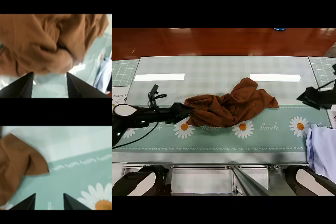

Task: Fold the shirts.

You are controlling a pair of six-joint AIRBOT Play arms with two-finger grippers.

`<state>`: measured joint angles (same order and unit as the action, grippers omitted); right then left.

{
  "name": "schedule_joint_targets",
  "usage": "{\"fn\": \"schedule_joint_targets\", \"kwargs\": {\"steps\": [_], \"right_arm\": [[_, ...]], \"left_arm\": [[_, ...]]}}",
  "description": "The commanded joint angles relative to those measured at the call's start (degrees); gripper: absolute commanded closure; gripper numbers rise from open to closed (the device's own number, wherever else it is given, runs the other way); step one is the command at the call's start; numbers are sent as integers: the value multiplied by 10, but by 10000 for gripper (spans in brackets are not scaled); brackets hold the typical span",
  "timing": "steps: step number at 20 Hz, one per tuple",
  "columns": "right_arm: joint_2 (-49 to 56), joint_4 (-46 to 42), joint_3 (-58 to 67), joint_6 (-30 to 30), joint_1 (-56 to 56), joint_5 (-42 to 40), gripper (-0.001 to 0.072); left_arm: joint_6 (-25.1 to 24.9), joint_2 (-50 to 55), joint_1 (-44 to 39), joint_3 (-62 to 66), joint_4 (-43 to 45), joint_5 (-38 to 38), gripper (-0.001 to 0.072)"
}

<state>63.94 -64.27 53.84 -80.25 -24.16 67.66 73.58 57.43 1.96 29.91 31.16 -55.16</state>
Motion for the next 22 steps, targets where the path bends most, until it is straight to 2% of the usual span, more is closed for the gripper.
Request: {"fn": "schedule_joint_targets", "kwargs": {"steps": [1, 3, 4, 5, 6, 11, 17, 19, 20, 21, 22], "right_arm": [[-23, 14, -85, 24, -38, -17, 306], [-22, 41, -115, 27, -31, -34, 306], [-14, 56, -123, 33, -24, -38, 306], [1, 69, -125, 38, -12, -39, 306], [18, 85, -125, 46, -1, -44, 306], [127, 225, -117, 87, 72, -108, 306], [265, 280, -1, 83, 158, -128, 306], [302, 281, 35, 60, 177, -127, 308], [317, 282, 49, 56, 185, -126, 362], [327, 282, 65, 55, 192, -122, 542], [329, 282, 83, 62, 196, -114, 680]], "left_arm": [[-21, 81, -61, 17, -42, 128, 200], [-31, 123, -81, 45, -42, 132, 202], [-35, 141, -81, 62, -42, 113, 255], [-51, 157, -75, 80, -37, 82, 602], [-78, 164, -70, 96, -37, 60, 688], [-86, 157, -35, 148, -36, 7, 688], [-86, 157, -31, 155, -36, 4, 688], [-86, 157, -31, 155, -36, 5, 688], [-86, 157, -31, 155, -36, 5, 687], [-86, 157, -30, 155, -36, 6, 688], [-87, 157, -29, 158, -36, 7, 688]]}}
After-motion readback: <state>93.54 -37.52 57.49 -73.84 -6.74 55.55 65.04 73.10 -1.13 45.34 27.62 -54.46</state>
